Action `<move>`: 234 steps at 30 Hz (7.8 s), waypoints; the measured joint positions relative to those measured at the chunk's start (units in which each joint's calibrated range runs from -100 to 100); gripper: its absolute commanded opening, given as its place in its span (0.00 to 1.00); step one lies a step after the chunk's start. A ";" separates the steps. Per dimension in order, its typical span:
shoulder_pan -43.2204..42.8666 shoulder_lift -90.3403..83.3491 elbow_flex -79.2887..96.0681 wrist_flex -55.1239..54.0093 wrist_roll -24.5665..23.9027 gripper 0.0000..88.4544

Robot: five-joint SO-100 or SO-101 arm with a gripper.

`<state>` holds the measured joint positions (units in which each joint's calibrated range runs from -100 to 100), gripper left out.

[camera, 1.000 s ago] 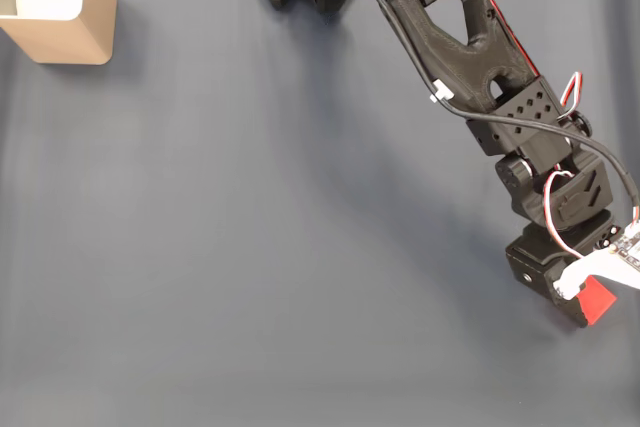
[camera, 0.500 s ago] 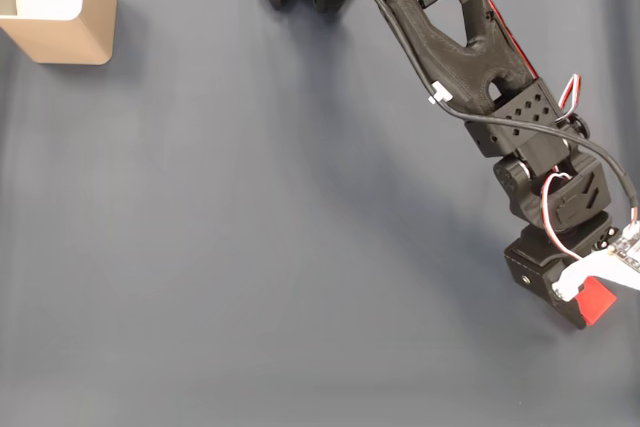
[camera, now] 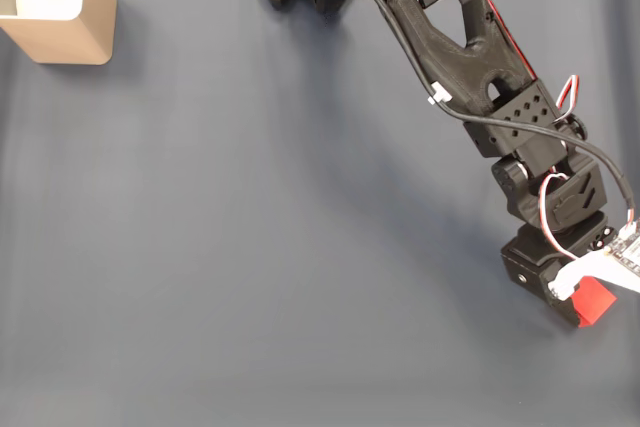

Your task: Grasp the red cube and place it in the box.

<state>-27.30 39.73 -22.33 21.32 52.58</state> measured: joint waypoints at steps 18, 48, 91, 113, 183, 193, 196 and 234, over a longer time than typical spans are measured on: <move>0.07 0.00 0.90 0.00 -0.10 0.34; 0.07 0.52 0.81 2.70 1.22 0.05; 11.80 -41.51 26.58 21.40 -5.18 0.00; 39.99 -64.96 45.30 21.56 -3.76 0.00; 95.40 -93.27 72.51 23.07 -1.81 0.00; 97.26 -92.40 74.14 22.04 -1.81 0.00; 97.55 -92.40 74.50 21.48 -1.81 0.00; 98.15 -92.31 75.77 19.33 -1.51 0.11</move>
<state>70.85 -52.58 53.44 40.65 51.06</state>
